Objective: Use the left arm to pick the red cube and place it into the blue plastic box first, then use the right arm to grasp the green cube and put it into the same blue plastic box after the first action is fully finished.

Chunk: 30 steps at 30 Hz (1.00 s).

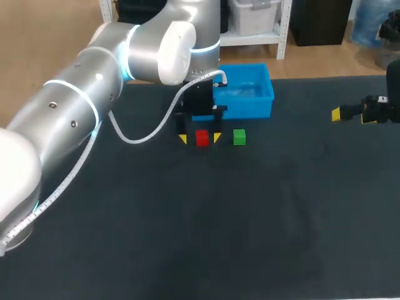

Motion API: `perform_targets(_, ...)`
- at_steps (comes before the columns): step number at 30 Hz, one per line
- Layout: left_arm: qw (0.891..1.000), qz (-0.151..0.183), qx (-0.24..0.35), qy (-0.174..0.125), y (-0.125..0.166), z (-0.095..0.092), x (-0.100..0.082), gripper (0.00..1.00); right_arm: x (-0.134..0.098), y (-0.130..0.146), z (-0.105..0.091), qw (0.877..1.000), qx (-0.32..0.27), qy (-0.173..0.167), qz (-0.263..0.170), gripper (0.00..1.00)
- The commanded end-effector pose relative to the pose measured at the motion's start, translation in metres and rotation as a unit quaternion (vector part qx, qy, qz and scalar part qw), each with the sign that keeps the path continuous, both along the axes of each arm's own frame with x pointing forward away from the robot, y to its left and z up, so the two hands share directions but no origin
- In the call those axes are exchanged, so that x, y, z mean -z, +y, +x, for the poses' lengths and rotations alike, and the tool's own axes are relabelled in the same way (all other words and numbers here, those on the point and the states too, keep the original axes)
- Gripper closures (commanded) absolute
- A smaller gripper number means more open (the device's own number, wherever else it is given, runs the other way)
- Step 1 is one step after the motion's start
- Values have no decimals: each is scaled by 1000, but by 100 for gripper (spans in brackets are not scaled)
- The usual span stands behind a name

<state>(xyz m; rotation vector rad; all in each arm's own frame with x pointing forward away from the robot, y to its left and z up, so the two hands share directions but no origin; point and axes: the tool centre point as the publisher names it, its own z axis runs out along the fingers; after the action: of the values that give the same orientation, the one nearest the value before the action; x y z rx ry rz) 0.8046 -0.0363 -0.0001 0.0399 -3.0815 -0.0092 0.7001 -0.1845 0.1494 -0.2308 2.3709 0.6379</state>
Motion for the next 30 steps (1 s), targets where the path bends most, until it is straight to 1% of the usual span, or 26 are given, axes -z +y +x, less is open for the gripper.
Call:
perform_targets(1,997,0,-1,78,-4,8,0,100,0,0,0,1000,0,0,-1,0)
perform_targets(14,997,-5,-7,79,-4,6,1,100,0,0,0,1000,0,0,-1,0)
perform_targets(19,997,-6,-7,75,-2,5,-2,100,0,0,0,1000,0,0,-1,0)
perform_targets(30,998,-11,-6,61,3,2,-15,100,0,0,0,1000,0,0,-1,0)
